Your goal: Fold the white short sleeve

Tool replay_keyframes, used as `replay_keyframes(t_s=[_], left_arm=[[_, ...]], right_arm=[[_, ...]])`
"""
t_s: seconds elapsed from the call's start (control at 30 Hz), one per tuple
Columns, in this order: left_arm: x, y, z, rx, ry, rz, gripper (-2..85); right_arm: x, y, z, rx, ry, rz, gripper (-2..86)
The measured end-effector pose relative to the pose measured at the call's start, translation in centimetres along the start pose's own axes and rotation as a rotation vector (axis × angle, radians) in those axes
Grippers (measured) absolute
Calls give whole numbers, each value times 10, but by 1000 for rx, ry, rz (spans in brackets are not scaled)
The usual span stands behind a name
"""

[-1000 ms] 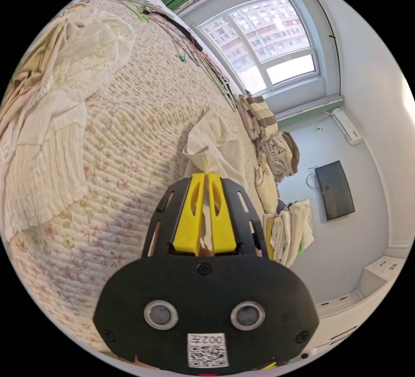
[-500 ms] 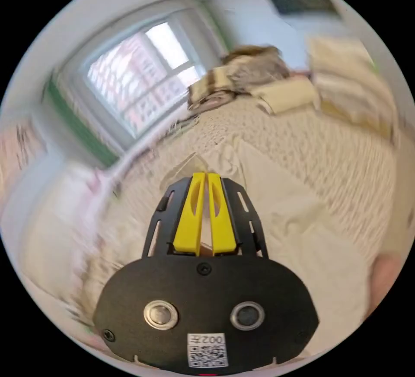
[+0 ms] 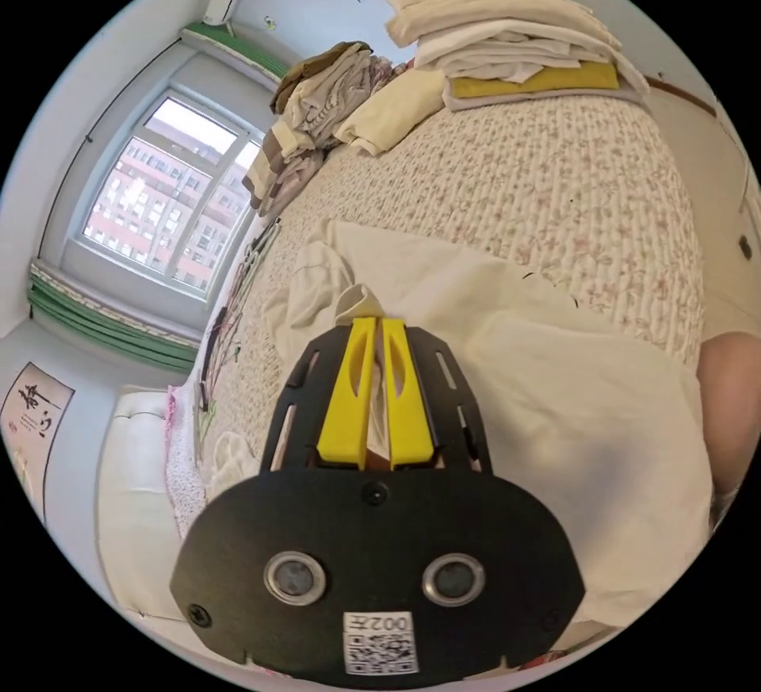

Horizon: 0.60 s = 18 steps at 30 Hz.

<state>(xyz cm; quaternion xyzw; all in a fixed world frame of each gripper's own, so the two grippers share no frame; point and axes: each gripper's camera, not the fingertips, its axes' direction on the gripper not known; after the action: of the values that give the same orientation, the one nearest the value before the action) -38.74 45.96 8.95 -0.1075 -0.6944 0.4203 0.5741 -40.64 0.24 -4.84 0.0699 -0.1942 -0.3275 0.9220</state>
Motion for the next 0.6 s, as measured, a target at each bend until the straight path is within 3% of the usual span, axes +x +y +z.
replay_keyframes(t_s=[0.1, 0.17, 0.37, 0.6], left_arm=[[9, -6, 2, -23, 24, -96, -11], [13, -8, 5, -43, 36, -158, -11], [27, 1, 17, -46, 47, -271, -11], [48, 10, 22, -30, -14, -272, -11]], right_arm=[[42, -81, 60, -114, 27, -63, 67], [51, -135, 133, -296, 33, -167, 77], [28, -189, 304, -674, 241, -449, 117], [73, -202, 400, -854, 154, -299, 113]])
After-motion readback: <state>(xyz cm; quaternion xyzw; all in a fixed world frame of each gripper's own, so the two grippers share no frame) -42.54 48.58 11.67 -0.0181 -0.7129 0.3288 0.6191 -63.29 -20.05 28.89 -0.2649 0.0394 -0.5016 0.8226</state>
